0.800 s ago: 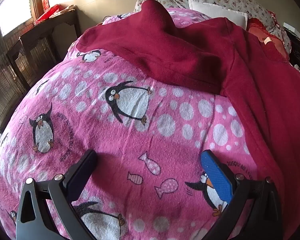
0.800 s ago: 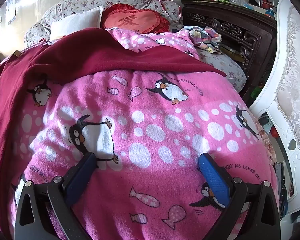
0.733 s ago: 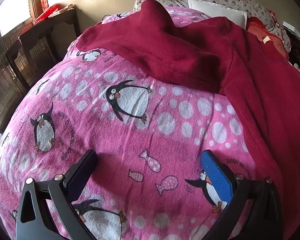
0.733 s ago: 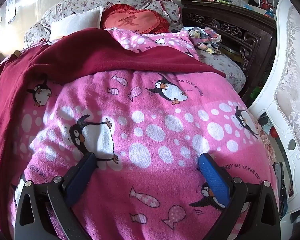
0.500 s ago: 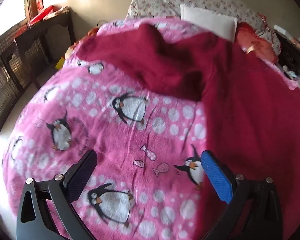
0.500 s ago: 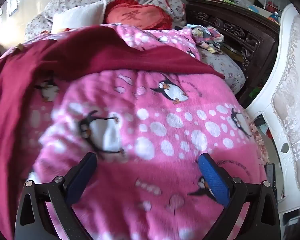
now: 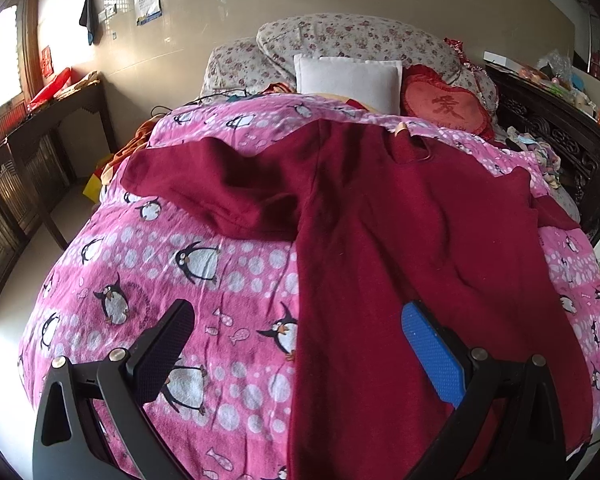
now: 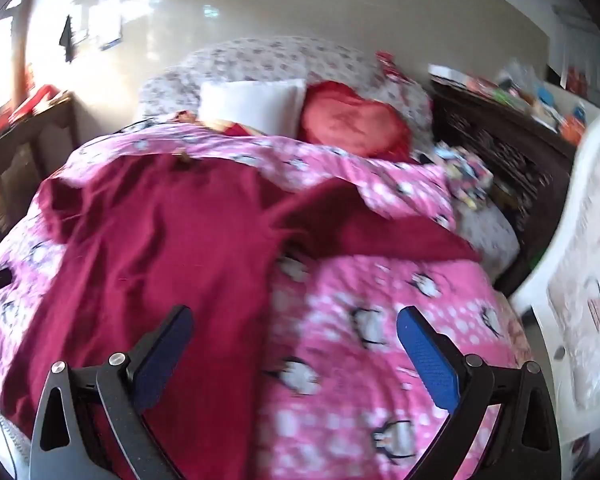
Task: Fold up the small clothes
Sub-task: 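Move both grippers over the spread dark red sweatshirt, then grasp the sweatshirt side and sleeve with the left gripper and lift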
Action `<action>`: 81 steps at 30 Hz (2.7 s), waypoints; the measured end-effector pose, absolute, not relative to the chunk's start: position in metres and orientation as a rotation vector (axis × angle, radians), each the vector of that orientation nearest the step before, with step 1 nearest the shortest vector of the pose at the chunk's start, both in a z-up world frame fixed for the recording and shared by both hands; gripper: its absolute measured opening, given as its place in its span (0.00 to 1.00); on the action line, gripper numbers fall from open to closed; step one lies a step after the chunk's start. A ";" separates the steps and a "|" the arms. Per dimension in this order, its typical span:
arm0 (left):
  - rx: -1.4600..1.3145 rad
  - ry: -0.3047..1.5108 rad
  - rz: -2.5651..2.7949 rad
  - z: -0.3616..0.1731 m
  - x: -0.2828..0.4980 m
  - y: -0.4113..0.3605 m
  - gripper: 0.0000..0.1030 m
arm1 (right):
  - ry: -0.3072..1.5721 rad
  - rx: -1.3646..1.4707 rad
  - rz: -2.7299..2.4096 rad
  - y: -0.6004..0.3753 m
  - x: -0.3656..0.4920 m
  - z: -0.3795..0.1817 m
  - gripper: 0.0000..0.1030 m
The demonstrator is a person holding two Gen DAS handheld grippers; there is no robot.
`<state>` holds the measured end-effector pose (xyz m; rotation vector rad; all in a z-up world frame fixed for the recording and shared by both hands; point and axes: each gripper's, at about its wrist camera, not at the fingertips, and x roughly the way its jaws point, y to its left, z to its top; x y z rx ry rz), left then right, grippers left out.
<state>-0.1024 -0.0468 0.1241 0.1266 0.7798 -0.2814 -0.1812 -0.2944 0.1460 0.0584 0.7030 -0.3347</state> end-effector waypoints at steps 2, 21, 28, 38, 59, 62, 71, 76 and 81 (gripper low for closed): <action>0.118 0.773 -0.293 0.125 -0.103 -0.046 1.00 | 0.696 0.059 -0.291 -0.280 -0.175 0.148 1.00; 0.080 0.792 -0.257 0.102 -0.060 -0.030 1.00 | 0.691 0.062 -0.232 -0.197 -0.082 0.123 1.00; 0.085 0.795 -0.249 0.097 -0.049 -0.033 1.00 | 0.714 0.085 -0.251 -0.204 -0.074 0.112 1.00; 0.061 0.806 -0.255 0.093 -0.039 -0.034 1.00 | 0.732 0.099 -0.277 -0.213 -0.069 0.104 1.00; 0.030 0.817 -0.199 0.090 -0.007 -0.015 1.00 | 0.759 0.125 -0.278 -0.214 -0.048 0.094 1.00; 0.030 0.813 -0.180 0.090 -0.001 -0.008 1.00 | 0.770 0.125 -0.271 -0.211 -0.041 0.092 1.00; 0.011 0.820 -0.150 0.088 0.024 0.014 1.00 | 0.782 0.120 -0.261 -0.204 -0.017 0.086 1.00; -0.066 0.845 -0.131 0.090 0.052 0.049 1.00 | 0.817 0.146 -0.233 -0.207 0.004 0.079 1.00; -0.197 0.855 -0.047 0.091 0.095 0.100 1.00 | 0.810 0.140 -0.215 -0.205 0.026 0.080 1.00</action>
